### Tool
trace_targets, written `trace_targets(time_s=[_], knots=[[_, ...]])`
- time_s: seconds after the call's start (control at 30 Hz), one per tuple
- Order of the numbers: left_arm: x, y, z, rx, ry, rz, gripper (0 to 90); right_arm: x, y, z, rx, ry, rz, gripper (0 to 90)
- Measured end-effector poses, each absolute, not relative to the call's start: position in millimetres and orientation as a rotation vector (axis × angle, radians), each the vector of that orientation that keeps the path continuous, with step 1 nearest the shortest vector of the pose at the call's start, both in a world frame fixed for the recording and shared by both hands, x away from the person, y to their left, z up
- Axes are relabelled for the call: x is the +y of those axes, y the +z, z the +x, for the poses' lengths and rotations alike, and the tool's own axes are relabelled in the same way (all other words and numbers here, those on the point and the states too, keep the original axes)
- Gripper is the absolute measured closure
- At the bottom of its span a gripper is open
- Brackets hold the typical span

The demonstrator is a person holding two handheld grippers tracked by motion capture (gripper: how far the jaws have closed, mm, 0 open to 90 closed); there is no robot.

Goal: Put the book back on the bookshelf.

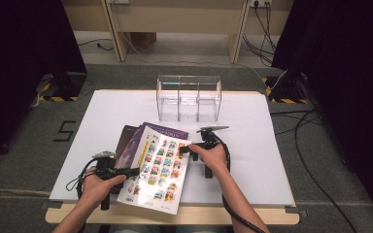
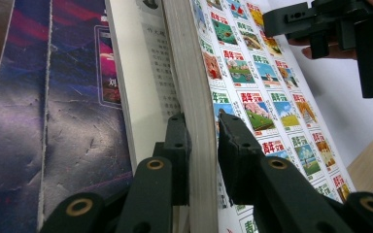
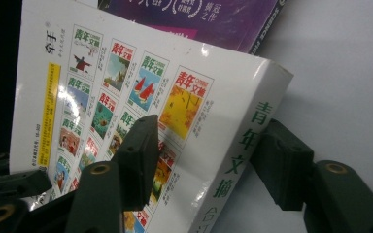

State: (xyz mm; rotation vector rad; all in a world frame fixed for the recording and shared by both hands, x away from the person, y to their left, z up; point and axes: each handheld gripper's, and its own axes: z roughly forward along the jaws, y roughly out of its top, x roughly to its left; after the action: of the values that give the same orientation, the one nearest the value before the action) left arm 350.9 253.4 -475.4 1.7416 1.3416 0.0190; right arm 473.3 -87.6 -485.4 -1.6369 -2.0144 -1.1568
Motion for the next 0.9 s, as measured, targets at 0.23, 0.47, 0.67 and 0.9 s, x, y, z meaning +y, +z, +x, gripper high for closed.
trace_targets(time_s=[0.23,0.47,0.67,0.9], knots=[[258,-475,354,1.382,-0.019,1.732,71.7,-78,-464,465,-2.147,-1.224,-1.644,57.3],[259,-473,357,1.394,-0.011,1.757,71.5,-70,-447,464,-2.170,-1.289,-1.601,63.5],[260,-472,357,1.395,-0.018,1.759,71.8,-62,-455,468,-2.176,-1.245,-1.630,60.5],[263,-474,356,1.401,-0.034,1.739,72.1,-67,-461,475,-2.009,-1.248,-1.651,68.1]])
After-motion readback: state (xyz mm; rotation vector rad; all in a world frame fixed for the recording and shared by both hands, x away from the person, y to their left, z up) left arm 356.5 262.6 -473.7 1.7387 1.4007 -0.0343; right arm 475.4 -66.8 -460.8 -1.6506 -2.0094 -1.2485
